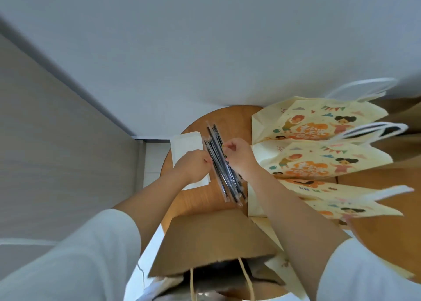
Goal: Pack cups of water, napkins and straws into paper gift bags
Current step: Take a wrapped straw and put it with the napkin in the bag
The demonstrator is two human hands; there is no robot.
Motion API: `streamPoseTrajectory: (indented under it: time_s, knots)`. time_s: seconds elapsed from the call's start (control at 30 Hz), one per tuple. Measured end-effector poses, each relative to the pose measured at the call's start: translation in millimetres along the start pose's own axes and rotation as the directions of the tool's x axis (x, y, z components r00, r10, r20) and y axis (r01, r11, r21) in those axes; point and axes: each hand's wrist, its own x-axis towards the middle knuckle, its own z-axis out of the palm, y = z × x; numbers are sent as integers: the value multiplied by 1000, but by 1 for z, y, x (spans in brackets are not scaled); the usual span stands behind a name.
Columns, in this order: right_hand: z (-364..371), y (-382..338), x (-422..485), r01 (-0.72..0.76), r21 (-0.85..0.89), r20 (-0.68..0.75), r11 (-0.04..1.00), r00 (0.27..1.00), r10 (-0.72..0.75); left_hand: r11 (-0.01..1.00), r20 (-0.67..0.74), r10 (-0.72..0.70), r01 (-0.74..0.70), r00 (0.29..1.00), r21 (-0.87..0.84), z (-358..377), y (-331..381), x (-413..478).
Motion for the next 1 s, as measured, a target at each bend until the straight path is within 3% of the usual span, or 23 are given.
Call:
streamPoseTrajectory:
  time_s: [0.2, 0.3, 0.4, 0.57, 0.67, 0.77, 0.9, 1.0]
  knots:
    - [-19, -2, -85, 112, 168, 15, 979, 993, -117, 992, -151, 26, -44, 988, -116, 4, 9, -81]
    - [-30, 7, -137, 191, 235, -31, 953, 982, -189, 966, -232, -11, -49, 973, -253, 9, 4, -133]
    - [-37, 18, -184, 259, 258, -100, 931, 965, -240, 960, -309, -48, -41, 950, -275, 20, -6, -182]
    - [-42, 46, -238, 346, 269, -313, 899, 914, -258, 973, -257, 41, -98, 965, -210, 41, -10, -240]
    - [-40, 62, -260, 374, 259, -391, 891, 884, -257, 995, -254, 89, -76, 963, 60, 56, -5, -251]
    - [-28, 74, -279, 424, 163, -315, 891, 878, -360, 963, -387, 142, -36, 911, 267, 73, 9, -247]
    - [-12, 70, -279, 500, -33, -130, 865, 856, -500, 973, -499, 160, -52, 851, 223, 84, 19, -234]
    - [-7, 55, -265, 533, -167, -90, 829, 829, -552, 979, -479, 159, -74, 864, 191, 81, 23, -226]
